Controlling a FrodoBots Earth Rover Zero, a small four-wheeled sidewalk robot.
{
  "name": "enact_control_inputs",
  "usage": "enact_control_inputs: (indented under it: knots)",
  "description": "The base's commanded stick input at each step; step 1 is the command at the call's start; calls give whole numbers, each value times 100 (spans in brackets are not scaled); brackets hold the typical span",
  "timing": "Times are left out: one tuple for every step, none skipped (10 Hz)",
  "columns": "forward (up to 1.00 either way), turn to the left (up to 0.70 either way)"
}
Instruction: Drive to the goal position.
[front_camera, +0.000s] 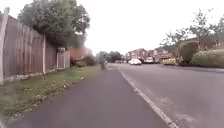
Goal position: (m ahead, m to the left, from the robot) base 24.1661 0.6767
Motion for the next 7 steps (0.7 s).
enact_control_inputs:
  knots:
    - [100,0]
    - [100,0]
    - [100,0]
    - [100,0]
    - [100,0]
    - [100,0]
    - [100,0]
